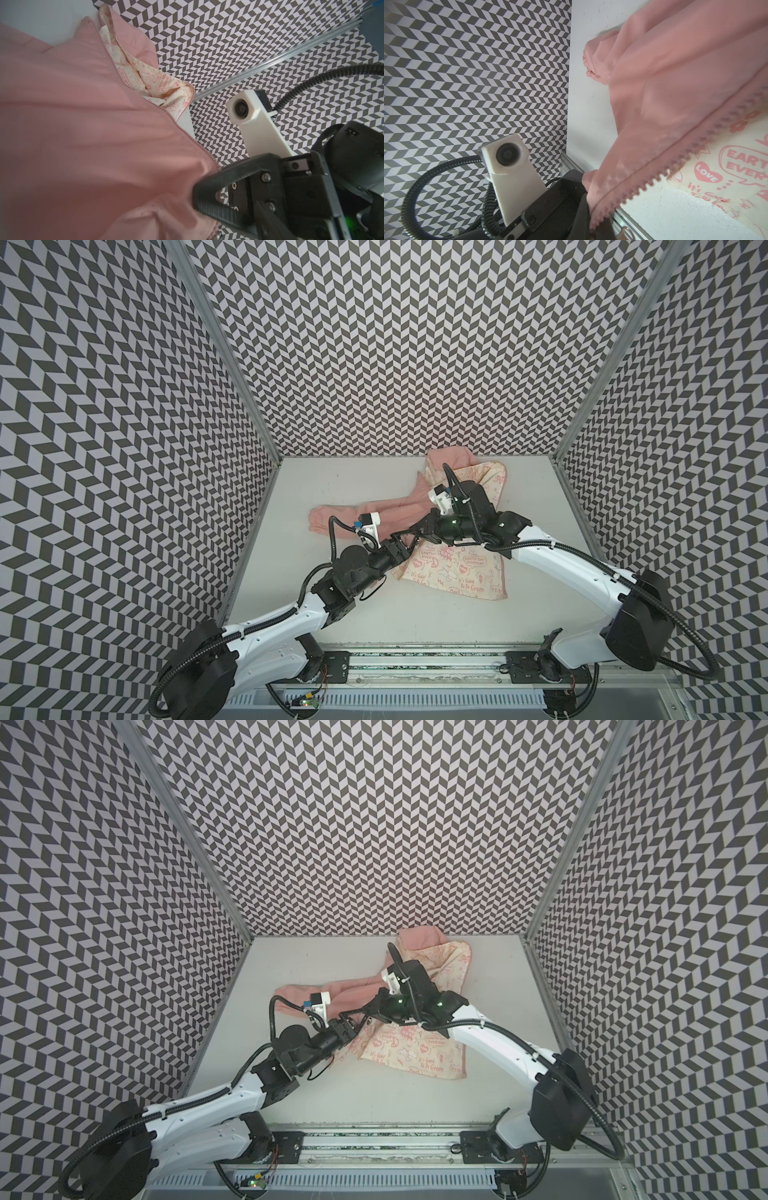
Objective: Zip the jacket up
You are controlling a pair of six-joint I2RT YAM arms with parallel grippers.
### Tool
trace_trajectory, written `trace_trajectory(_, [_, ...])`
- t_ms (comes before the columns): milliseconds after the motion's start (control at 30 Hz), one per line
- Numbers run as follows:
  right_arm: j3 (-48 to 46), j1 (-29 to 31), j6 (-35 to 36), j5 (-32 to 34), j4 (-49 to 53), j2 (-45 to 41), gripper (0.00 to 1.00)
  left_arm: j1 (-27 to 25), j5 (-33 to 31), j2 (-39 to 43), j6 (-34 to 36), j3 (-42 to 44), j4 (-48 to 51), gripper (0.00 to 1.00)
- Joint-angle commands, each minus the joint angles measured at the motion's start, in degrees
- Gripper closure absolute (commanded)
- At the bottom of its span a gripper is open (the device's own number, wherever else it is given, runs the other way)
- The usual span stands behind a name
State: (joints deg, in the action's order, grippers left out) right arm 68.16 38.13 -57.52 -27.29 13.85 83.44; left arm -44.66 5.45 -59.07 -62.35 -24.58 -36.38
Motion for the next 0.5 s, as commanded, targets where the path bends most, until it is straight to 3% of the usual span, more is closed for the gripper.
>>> trace_trajectory(0, [0.8, -1.1, -0.7, -1.2, -1.5, -1.8, 1.00, 0.0, 0.3, 2.0, 2.6, -1.0, -0.6, 0.38])
trace_trajectory(133, [0.7, -1.4, -0.8, -1.4, -1.7, -2.0, 1.00, 0.1, 0.6, 3.5, 2.9, -0.3, -0.4, 0.48])
trace_trajectory(467, [0.0, -1.3, -1.7, -1.8, -2.9, -2.2, 1.00, 0.3, 2.5, 2.5, 3.2, -0.4, -0.9, 0.62])
